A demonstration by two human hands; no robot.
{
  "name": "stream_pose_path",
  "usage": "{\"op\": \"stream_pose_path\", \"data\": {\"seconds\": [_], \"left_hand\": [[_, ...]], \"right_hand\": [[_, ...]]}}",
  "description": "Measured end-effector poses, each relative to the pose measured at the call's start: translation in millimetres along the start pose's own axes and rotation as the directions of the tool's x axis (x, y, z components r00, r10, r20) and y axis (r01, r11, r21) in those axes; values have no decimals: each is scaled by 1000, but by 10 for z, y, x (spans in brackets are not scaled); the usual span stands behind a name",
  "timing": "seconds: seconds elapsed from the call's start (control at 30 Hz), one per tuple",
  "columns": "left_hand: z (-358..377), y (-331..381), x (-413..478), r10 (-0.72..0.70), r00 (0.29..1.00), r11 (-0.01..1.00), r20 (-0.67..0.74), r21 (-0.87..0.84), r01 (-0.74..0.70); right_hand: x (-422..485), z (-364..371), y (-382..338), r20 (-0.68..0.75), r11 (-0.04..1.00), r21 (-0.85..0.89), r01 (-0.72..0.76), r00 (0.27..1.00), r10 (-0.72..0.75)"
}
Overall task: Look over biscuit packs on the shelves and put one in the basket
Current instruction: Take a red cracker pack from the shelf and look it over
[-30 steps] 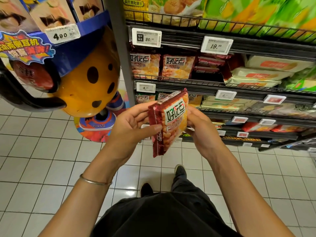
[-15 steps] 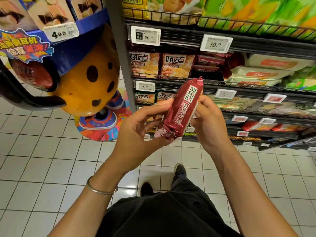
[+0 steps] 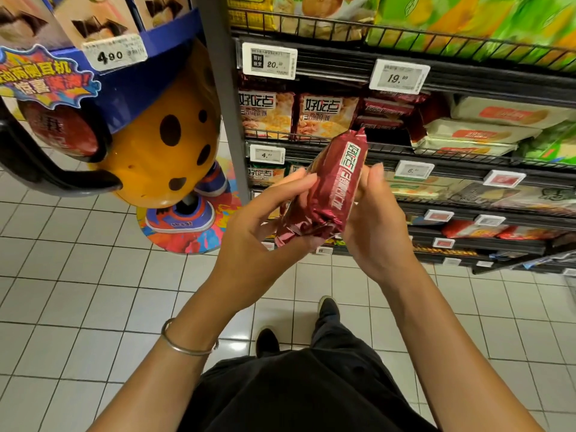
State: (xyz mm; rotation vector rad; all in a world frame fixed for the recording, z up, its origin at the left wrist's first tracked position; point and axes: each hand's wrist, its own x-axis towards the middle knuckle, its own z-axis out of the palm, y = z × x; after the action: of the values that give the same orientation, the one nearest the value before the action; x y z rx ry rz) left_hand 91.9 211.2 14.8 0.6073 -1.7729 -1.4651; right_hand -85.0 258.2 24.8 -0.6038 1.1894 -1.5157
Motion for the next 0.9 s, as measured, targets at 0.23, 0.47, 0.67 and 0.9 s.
{"op": "stream_pose_path", "data": {"seconds": [0.23,0.47,0.67,0.9], "left_hand": [[136,91,81,39,999,993,-26,114,-36],[47,-111,157,-610,790,765,-69,-310,564],[-168,-246,98,-630,765,729,-133,-442,523],[-344,-240,126,-574,772,806,-273,-355,474]], "right_hand": [[19,-30,62,-63,836,537,-114,982,175],[-4,-100,215,-130,880,425,-211,948,290],[29,-113,168,-33,948,-226,-226,974,224],[-41,-268,317,68,928,-285,-239,961,268]]}}
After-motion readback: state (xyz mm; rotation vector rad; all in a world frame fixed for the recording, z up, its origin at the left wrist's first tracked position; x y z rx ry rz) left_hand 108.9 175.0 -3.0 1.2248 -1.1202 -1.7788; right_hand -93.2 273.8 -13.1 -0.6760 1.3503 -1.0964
